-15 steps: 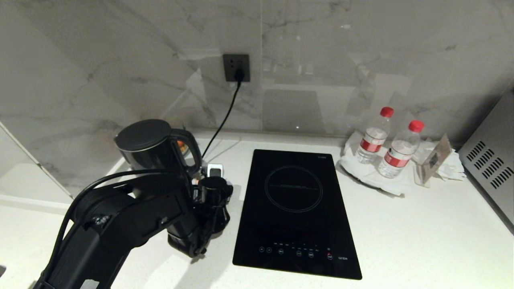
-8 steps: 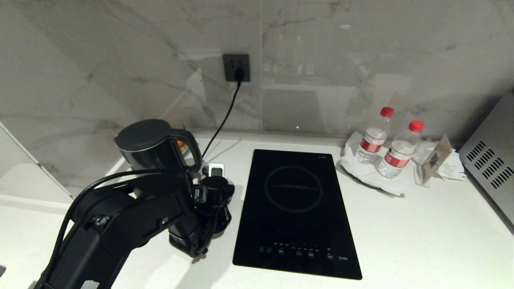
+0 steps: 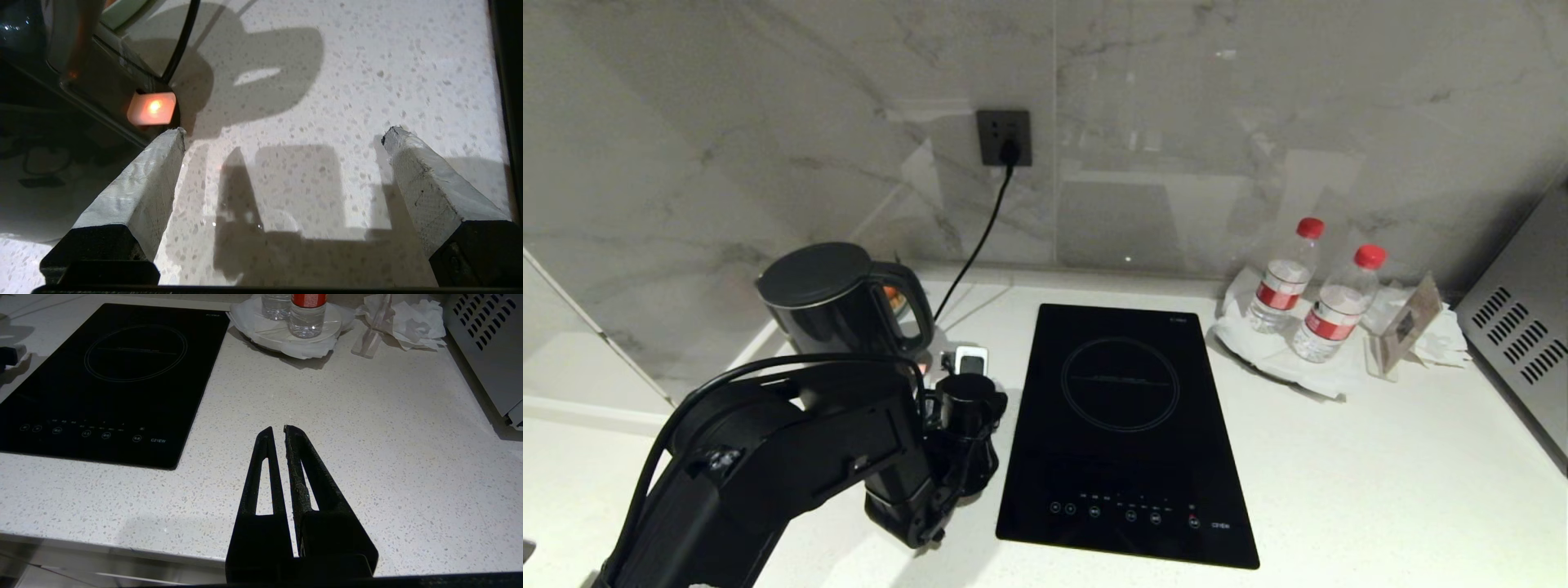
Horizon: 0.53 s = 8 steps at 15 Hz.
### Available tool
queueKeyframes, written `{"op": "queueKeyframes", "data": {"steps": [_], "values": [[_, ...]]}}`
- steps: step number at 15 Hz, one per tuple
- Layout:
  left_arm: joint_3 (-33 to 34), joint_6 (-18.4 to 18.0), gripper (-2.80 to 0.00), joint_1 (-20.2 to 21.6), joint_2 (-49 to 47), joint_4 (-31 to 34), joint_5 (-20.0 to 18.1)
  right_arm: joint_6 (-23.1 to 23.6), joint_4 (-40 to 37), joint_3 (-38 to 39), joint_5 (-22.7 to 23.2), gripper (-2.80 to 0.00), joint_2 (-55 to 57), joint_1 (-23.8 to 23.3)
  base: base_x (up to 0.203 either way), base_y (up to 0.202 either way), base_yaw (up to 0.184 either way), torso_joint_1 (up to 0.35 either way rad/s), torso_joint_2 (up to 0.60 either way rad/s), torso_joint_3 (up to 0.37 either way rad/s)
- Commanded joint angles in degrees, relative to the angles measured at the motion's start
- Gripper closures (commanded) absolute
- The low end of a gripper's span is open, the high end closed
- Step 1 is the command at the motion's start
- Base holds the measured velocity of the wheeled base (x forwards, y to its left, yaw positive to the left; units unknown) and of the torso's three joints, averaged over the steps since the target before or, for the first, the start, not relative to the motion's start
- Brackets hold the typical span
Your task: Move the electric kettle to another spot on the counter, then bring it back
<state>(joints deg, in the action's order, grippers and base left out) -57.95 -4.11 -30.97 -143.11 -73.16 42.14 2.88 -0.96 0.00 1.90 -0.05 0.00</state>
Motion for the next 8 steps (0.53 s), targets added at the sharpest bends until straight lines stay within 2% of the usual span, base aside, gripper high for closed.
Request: {"op": "queueKeyframes", "data": {"steps": [1,8], "values": [[1.0,-0.23,-2.8,-0.05,0.55,-0.26,0.22,0.02,0.0,0.0,0.03,0.0,0.05,0.0,0.0,0.0,0.0,0.0,0.0,0.0],[-2.91,-0.9,-2.8,0.37,-0.4,6.54,-0.48,0.02,0.0,0.0,0.03,0.0,0.05,0.0,0.0,0.0,0.0,0.0,0.0,0.0]]}}
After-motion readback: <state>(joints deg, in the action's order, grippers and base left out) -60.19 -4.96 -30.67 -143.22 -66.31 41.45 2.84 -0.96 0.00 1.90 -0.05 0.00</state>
